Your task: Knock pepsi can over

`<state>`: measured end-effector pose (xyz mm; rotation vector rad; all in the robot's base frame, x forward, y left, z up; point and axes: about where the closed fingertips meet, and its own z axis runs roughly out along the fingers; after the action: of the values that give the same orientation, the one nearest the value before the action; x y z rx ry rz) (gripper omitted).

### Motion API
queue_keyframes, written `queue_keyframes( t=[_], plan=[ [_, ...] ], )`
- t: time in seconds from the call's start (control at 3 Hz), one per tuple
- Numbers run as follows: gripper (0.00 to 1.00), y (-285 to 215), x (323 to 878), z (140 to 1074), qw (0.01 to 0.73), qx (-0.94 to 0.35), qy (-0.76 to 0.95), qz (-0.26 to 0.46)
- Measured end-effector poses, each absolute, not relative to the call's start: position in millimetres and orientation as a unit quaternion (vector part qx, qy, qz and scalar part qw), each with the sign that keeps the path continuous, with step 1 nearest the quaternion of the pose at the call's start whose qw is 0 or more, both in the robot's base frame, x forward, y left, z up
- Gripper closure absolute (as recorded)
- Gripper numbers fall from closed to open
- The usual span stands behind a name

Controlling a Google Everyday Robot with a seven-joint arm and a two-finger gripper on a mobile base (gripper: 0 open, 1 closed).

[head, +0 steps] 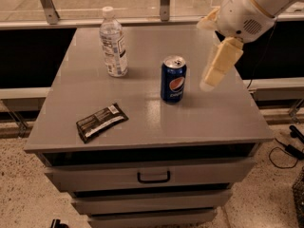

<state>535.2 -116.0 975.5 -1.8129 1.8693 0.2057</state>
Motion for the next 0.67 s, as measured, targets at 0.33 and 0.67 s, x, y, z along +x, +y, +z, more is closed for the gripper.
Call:
queue_keyframes(
  t=[0.33,0.67],
  plan=[
    [0.0,-97.7,557.6,958.3,0.294,-0.658,0.682,0.126],
    [0.0,-95.2,559.0,955.6,0.294,-0.656,0.682,0.133]
  ],
)
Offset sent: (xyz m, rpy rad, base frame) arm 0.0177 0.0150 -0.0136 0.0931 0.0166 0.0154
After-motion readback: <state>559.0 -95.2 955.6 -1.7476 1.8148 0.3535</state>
